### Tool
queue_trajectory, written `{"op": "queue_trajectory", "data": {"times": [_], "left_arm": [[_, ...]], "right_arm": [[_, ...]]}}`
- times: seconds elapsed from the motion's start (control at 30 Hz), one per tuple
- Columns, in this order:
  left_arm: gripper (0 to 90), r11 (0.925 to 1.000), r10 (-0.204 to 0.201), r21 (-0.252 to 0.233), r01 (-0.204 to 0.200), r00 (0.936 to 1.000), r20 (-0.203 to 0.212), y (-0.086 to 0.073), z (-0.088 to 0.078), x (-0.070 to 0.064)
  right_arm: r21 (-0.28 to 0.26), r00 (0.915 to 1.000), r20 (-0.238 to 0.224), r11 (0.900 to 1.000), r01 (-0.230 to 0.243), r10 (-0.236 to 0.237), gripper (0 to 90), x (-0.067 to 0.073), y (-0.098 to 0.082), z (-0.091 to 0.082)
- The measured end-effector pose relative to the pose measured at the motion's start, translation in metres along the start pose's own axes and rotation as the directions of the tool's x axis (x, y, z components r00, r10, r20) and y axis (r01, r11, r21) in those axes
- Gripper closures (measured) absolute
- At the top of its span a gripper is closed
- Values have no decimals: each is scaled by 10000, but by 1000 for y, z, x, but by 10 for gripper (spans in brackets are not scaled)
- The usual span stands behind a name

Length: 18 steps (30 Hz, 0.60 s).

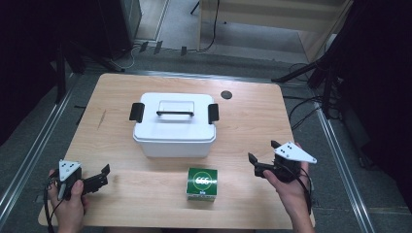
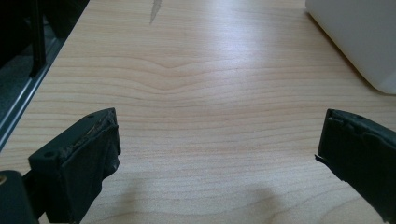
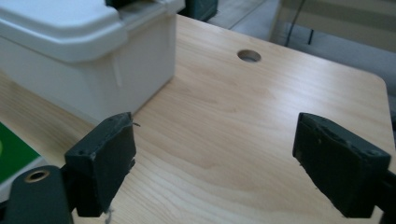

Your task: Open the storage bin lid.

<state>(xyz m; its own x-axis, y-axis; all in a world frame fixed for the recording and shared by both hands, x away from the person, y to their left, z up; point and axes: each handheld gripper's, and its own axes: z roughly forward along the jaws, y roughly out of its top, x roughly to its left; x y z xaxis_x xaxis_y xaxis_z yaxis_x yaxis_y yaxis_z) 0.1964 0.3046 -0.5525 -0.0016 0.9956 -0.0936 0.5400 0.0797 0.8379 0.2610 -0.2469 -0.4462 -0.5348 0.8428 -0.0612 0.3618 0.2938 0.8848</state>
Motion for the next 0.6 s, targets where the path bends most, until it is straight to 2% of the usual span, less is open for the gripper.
{"op": "queue_trajectory", "data": {"times": [0.1,0.23,0.4,0.43,0.5,0.57,0.6], "left_arm": [[0,9999,-85,93,86,9999,-102,0,1,1],[0,9994,-326,-144,321,9990,-308,1,0,2],[0,9993,-299,-244,285,9978,-589,1,0,1],[0,9993,-315,-216,302,9976,-622,1,0,1],[0,9995,-274,-145,265,9979,-594,1,1,0],[0,10000,7,90,-3,9990,-453,2,3,-1],[0,10000,7,90,-3,9990,-453,2,3,-1]], "right_arm": [[88,9988,-345,9994,346,-343,131,1,18,2],[272,9941,-759,9964,798,-775,144,1,41,10],[422,9838,-1134,9886,1446,-1390,203,3,67,24],[422,9838,-1134,9886,1446,-1390,203,3,67,24],[591,9674,-1780,9793,1934,-1803,207,4,82,33],[964,9468,-2318,9632,2508,-2233,195,5,92,40],[964,9468,-2318,9632,2508,-2233,195,5,92,40]]}}
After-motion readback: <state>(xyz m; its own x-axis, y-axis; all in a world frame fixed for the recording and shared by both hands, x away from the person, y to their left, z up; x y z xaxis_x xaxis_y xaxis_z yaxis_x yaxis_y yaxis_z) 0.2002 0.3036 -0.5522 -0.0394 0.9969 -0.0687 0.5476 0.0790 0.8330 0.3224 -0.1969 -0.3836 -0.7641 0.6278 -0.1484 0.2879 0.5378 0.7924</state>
